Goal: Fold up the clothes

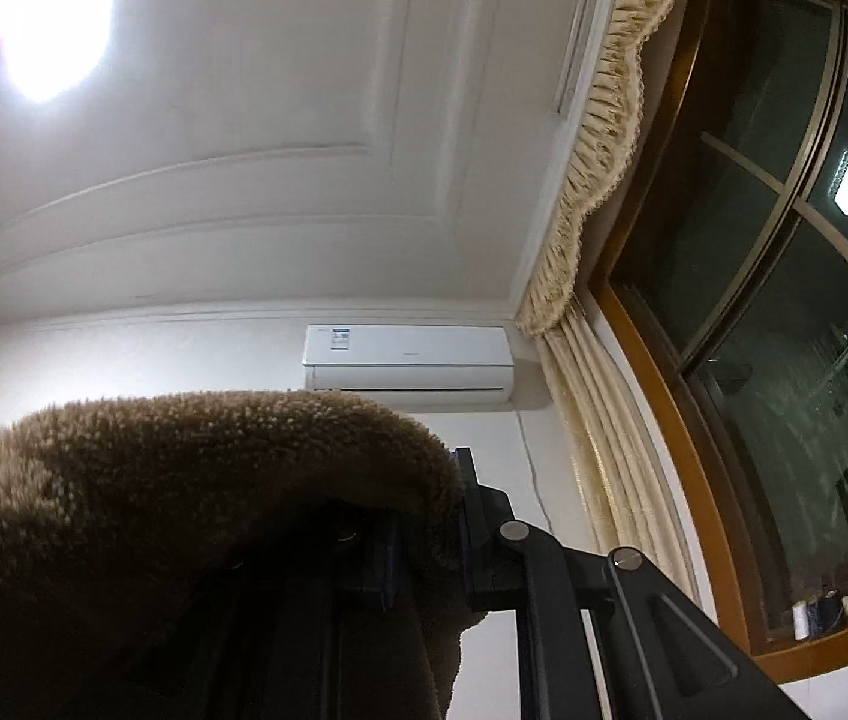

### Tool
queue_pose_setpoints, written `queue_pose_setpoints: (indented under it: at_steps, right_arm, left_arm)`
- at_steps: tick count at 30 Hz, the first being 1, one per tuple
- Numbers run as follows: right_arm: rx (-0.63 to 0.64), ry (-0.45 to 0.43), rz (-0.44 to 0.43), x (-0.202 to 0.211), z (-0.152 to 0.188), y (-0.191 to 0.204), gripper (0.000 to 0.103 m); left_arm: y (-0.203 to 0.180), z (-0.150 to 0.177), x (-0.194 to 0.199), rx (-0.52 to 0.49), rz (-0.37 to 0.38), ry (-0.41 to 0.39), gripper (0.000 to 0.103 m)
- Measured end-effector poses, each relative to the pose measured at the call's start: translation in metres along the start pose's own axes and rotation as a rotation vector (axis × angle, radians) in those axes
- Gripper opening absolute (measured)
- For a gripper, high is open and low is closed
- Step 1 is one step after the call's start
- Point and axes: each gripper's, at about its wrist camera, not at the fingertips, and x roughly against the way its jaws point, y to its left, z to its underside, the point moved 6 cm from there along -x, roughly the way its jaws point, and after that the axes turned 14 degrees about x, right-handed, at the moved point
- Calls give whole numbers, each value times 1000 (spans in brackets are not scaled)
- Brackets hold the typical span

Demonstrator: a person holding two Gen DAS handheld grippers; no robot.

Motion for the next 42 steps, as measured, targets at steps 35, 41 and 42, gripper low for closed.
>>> queue_pose_setpoints:
  at_steps: [35, 41, 42]
  right_arm:
    - [-96, -61, -335, 127, 66, 43, 16]
    - [-118, 2, -456, 149, 100, 67, 16]
    - [-127, 12, -466, 149, 104, 69, 16]
  left_arm:
    - [67, -90, 45, 16, -415, -347, 30]
    - [70, -97, 20, 6, -463, -322, 30]
    - [70, -97, 18, 3, -469, -317, 30]
